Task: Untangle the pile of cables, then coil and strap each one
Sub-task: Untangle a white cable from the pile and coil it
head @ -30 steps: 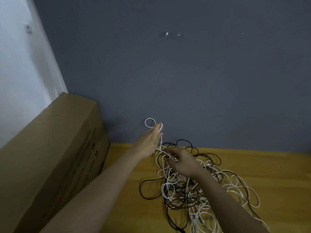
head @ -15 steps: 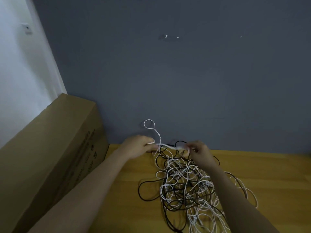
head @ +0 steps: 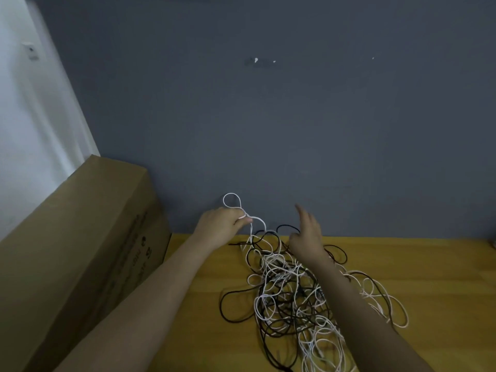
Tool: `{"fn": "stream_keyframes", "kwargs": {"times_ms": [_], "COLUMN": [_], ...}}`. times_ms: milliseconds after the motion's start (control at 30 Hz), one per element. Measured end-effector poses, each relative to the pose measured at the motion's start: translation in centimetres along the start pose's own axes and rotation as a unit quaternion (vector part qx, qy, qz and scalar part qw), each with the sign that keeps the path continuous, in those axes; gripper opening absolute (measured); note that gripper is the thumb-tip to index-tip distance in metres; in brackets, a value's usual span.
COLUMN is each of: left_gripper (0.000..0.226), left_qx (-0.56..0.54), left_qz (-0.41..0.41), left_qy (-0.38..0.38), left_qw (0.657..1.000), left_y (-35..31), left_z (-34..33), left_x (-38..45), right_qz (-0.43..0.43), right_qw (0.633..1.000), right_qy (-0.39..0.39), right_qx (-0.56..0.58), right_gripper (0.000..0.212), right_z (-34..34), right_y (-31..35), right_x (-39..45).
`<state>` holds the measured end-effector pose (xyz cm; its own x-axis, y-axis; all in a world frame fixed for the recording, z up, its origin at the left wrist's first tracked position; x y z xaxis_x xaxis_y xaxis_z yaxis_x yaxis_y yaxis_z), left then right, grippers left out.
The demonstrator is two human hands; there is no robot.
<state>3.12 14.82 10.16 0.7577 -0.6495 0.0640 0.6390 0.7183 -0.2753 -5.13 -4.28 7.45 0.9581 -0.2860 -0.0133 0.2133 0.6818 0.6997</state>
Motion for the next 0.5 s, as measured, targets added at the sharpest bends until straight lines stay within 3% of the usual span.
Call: {"fn": "stream_keyframes", "kwargs": {"times_ms": [67,167,233,300,367,433,500], "left_gripper": [0.041,0.047,0.046,0.044,0.041,0.042,0.042], "left_qx": [0.010,-0.010,-0.089,-0.165,-0.162,-0.113,-0.050], "left_qz": [0.002,0.008,0.014,0.014,-0.001,-0.011,-0.024], "left_qy": [0.013,0.019,0.031,0.042,0.053,0.076,0.108], "left_qw": [1.000,1.000,0.995,0.985,0.985,0.991,0.993], "left_y": [-0.8,-2.1,-2.6,-2.6,-2.1,-1.6,-1.9], "left_z": [-0.3,-0.6,-0.6,-0.3,-0.1,-0.2,-0.9], "left_x": [0.3,0.7,0.8,0.8,0.7,0.1,-0.5], "right_qz": [0.054,0.106,0.124,0.111,0.097,0.110,0.154], "right_qw": [0.997,0.989,0.981,0.979,0.977,0.987,0.987], "right_qy": [-0.029,0.091,0.130,0.088,0.050,0.032,-0.026], "right_qx": [0.039,0.043,0.072,0.148,0.182,0.113,-0.044], "right_gripper": [0.073,0.058,0.036,0.023,0.015,0.013,0.014], "right_z": [0.0,-2.0,-3.3,-3.5,-2.9,-1.5,0.7], "right_y": [1.7,3.1,3.1,2.1,0.8,0.5,1.4], "right_x": [0.0,0.0,-0.5,-0.8,-0.9,-1.0,-0.9]}}
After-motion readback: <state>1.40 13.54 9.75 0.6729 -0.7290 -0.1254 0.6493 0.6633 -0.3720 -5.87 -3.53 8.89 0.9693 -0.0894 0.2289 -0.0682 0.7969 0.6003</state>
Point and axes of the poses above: each hand's wrist, its own x-axis towards the middle knuckle, its own z-axis out of the back of the hand, y = z × x, the point moved 4 cm from there along x, towards the middle knuckle, and after that the axes turned 9 degrees about y, right-handed, at the moved point
